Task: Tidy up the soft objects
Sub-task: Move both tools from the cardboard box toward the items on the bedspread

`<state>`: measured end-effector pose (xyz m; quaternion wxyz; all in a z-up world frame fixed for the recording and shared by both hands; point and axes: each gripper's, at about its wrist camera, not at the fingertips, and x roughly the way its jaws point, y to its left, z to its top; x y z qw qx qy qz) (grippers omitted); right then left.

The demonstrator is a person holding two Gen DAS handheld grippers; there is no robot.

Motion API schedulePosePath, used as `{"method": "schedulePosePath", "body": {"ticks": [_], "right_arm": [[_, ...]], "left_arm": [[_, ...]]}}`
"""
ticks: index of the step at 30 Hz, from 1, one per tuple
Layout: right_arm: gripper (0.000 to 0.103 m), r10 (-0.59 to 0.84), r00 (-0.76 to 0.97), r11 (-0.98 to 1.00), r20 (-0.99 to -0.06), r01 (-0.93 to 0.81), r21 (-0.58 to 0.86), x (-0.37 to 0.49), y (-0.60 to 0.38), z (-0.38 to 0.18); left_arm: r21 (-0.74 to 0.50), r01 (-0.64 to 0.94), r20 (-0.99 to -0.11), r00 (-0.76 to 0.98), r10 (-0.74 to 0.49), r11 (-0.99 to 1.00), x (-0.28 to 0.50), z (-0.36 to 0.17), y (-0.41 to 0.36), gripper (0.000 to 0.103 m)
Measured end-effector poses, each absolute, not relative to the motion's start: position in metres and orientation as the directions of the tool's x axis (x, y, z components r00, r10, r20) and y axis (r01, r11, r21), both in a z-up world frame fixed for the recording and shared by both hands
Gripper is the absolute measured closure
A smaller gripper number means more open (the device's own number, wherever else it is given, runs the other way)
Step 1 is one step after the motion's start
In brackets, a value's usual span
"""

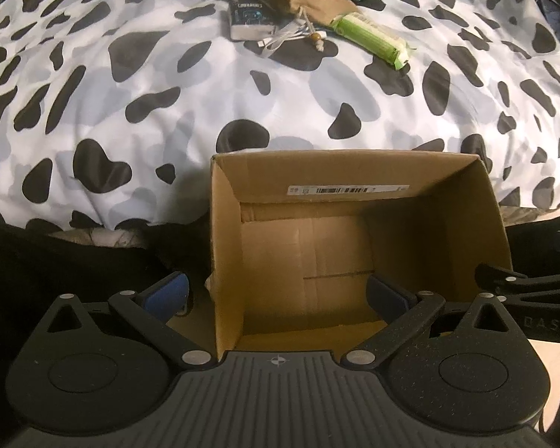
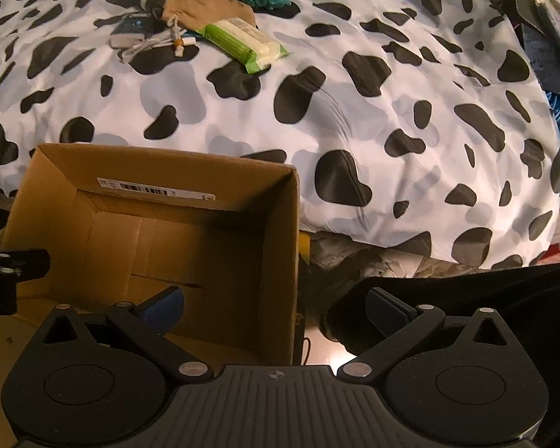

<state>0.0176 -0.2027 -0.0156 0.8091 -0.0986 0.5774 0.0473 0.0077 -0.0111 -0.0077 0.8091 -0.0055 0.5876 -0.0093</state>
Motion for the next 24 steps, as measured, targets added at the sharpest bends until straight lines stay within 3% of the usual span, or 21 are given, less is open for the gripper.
{"method": "schedulePosePath", "body": {"ticks": [24], "right_arm": [[0.0, -0.042, 0.362, 0.96, -0.931, -0.243, -0.137, 0.019, -0.19, -0.012]], "left_arm": [[-0.022, 0.011, -0.932, 0.361, -0.024, 1.0, 0.009, 0.004, -0.016, 0.0]]}}
